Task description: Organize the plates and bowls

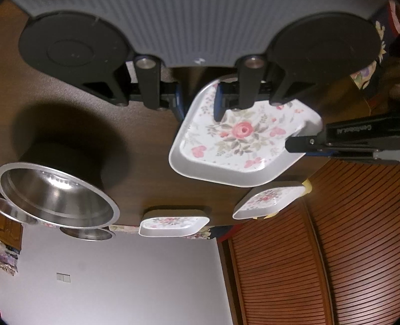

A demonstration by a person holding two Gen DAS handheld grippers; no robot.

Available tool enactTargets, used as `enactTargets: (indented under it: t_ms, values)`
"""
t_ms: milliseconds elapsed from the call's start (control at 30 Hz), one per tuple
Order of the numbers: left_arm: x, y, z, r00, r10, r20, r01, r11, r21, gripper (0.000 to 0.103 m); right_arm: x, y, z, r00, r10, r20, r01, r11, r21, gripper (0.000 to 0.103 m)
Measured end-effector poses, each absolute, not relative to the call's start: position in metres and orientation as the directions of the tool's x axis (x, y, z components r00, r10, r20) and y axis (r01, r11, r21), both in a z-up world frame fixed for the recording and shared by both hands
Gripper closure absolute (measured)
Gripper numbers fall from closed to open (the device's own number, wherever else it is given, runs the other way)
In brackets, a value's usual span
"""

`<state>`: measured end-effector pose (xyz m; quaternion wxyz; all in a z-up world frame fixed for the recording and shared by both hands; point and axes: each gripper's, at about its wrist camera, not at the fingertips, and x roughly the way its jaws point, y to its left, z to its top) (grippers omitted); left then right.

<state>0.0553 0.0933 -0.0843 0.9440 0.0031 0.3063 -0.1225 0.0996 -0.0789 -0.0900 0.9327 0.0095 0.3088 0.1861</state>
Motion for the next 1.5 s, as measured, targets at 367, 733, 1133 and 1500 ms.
enactTargets:
  t_ms: [367, 733, 1133, 1500]
  values:
    - [0.057, 0.093, -0.093, 0.777, -0.227, -0.587, 0.224, 0.971, -0.079, 0.09, 0.096, -0.078, -0.093, 0.743, 0.352, -0.569, -0.338, 0.931, 0.134, 0.076]
    - [0.06, 0.091, -0.097, 0.778, -0.21, -0.592, 0.212, 0.975, -0.067, 0.09, 0.095, -0.077, -0.094, 0.75, 0.348, -0.563, -0.337, 0.933, 0.127, 0.076]
    - [0.061, 0.091, -0.092, 0.787, -0.2, -0.584, 0.202, 0.977, -0.063, 0.09, 0.096, -0.082, -0.09, 0.758, 0.355, -0.548, -0.332, 0.932, 0.144, 0.075]
    - [0.064, 0.093, -0.074, 0.81, -0.2, -0.551, 0.206, 0.977, -0.051, 0.081, 0.095, -0.085, -0.06, 0.801, 0.355, -0.482, -0.352, 0.931, 0.102, 0.074]
